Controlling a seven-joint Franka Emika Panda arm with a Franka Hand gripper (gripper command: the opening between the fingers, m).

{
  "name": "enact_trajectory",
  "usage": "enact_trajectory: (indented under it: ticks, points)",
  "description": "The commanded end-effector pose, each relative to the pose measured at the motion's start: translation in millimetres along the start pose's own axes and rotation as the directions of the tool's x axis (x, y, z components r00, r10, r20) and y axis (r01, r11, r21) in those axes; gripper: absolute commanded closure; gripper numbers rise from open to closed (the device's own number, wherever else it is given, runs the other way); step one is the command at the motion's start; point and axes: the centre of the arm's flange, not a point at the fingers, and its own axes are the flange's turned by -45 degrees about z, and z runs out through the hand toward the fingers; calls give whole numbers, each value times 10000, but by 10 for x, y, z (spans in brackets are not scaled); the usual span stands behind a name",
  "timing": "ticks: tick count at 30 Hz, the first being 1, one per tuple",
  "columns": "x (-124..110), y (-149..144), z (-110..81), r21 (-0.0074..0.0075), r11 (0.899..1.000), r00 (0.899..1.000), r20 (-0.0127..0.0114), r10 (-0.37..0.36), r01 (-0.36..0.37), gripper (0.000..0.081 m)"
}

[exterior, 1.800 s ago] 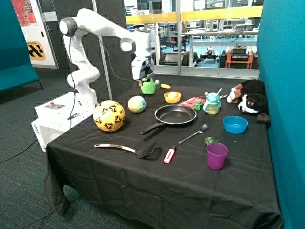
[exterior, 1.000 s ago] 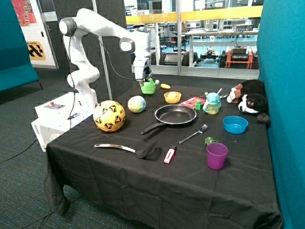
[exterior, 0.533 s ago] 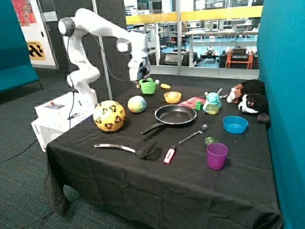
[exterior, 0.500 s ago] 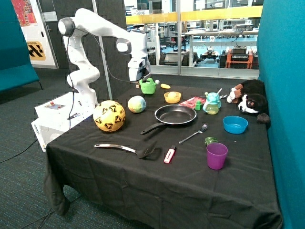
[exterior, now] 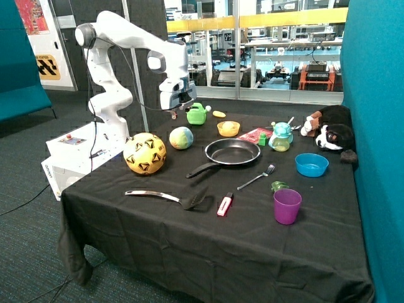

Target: Sort the balls from left to right in order of size

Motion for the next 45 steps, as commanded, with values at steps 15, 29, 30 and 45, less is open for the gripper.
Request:
enact_trajectory:
  ticks: [15, 29, 30, 45]
  points:
    - [-255, 747, -39, -9, 9775, 9775, -1, 2109, -2109, 23]
    - [-300, 1082, -170, -9, 9690, 9690, -1, 2472, -2472, 18]
    - [-303, 1094, -176, -9, 9724, 9724, -1, 2333, -2333, 18]
    - [-462, 1416, -250, -9, 9619, 9619, -1, 2735, -2735, 4]
